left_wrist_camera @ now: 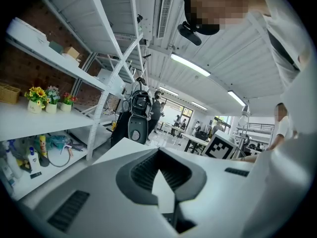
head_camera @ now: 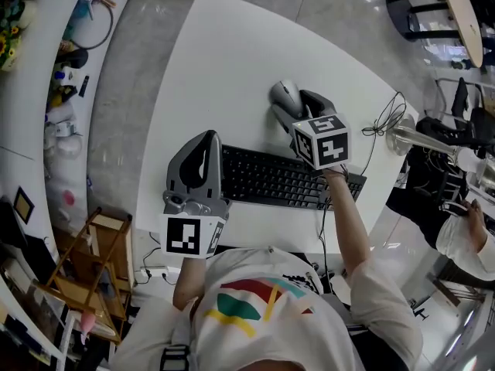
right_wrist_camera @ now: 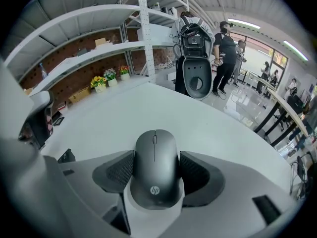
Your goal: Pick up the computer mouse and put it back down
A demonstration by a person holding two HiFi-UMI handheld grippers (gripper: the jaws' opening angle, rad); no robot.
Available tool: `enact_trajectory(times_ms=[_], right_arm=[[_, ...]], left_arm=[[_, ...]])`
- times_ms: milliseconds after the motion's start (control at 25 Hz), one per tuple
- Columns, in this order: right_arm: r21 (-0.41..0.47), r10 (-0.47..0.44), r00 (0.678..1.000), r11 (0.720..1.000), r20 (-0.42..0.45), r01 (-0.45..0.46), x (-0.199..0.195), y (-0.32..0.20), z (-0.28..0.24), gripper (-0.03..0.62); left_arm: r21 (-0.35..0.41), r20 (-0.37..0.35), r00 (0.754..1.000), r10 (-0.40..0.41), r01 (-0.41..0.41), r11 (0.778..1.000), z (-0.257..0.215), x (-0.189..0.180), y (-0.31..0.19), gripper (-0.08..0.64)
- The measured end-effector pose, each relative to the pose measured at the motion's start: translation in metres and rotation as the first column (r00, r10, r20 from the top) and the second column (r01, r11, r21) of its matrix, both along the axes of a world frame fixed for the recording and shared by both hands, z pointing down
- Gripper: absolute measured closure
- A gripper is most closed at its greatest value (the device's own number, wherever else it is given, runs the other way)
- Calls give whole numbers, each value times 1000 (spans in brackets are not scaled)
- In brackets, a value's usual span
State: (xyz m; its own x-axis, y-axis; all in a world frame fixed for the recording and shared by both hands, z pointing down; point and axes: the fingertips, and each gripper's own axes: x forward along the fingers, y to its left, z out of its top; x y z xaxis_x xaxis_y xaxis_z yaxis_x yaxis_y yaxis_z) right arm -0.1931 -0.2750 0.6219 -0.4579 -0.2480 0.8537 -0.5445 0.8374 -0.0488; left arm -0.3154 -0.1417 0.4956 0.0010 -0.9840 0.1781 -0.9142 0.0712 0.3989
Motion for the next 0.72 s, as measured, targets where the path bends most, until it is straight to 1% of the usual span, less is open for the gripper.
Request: enact_trajectory(times_ms=[160,280,360,440,600,720], right_arm=[[35,13,999,999,49,-14,-1,-1,-16,291],[57,22,991,998,135,-30,-7,11,-50,291],[96,36,978,994,205,-57,-10,16,-79,291],[138,56,959,986,279,-97,-9,21,-109,291],[188,68,908,969,412,-158,7,42,-173,291],[232,60,863,952,501,-201,31,61,-223,291]], left_arm=[[22,22,1000,-17,17,1000,-17,-1,5,514],[50,47,998,-47,45,998,-41,-2,15,514],[85,71,995,-67,61,995,-62,-1,17,514],[125,90,994,-66,54,991,-84,7,18,514],[209,96,995,-26,6,978,-131,38,25,514],[248,141,990,13,-48,968,-162,65,31,514]])
